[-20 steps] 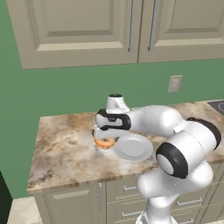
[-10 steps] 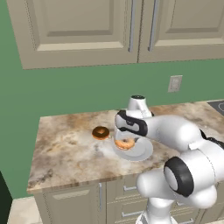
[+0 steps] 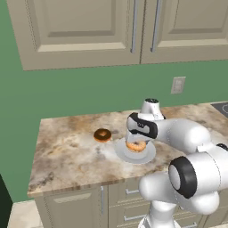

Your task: Place the pastries on the plates.

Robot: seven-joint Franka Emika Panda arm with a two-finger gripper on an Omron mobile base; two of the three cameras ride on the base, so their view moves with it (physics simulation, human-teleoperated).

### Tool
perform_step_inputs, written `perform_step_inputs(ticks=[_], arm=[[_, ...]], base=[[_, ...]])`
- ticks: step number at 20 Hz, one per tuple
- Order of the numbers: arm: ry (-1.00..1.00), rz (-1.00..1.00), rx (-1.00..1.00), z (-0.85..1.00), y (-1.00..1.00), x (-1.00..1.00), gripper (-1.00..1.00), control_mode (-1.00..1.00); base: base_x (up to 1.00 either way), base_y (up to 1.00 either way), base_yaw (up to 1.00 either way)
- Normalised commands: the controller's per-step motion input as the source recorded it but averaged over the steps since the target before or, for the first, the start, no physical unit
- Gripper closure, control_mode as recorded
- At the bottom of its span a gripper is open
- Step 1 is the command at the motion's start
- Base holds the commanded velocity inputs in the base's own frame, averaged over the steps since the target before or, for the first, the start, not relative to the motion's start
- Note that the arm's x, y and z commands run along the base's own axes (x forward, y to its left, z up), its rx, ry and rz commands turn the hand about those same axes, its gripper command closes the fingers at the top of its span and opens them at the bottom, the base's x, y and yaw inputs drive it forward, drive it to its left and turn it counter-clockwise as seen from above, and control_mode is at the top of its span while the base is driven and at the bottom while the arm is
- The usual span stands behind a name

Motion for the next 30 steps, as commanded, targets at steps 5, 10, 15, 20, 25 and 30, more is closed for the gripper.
perform_step_inputs(ticks=[5, 10, 15, 20, 25, 30], arm=[[0.0, 0.0, 0.0, -0.01, 0.0, 0.21, 1.0, -1.0], [0.0, 0.0, 0.0, -0.13, 0.0, 0.0, 1.0, -1.0], [0.0, 0.0, 0.0, -0.27, 0.0, 0.0, 1.0, -1.0], [0.0, 0.0, 0.0, -0.18, 0.0, 0.0, 1.0, -1.0], [0.0, 0.0, 0.0, 0.0, 0.0, 0.0, -1.0, -1.0], [0.0, 0.0, 0.0, 0.0, 0.0, 0.0, -1.0, -1.0]], base=[[0.0, 0.0, 0.0], [0.0, 0.0, 0.0], [0.0, 0.0, 0.0], [0.0, 0.0, 0.0], [0.0, 0.0, 0.0], [0.0, 0.0, 0.0]])
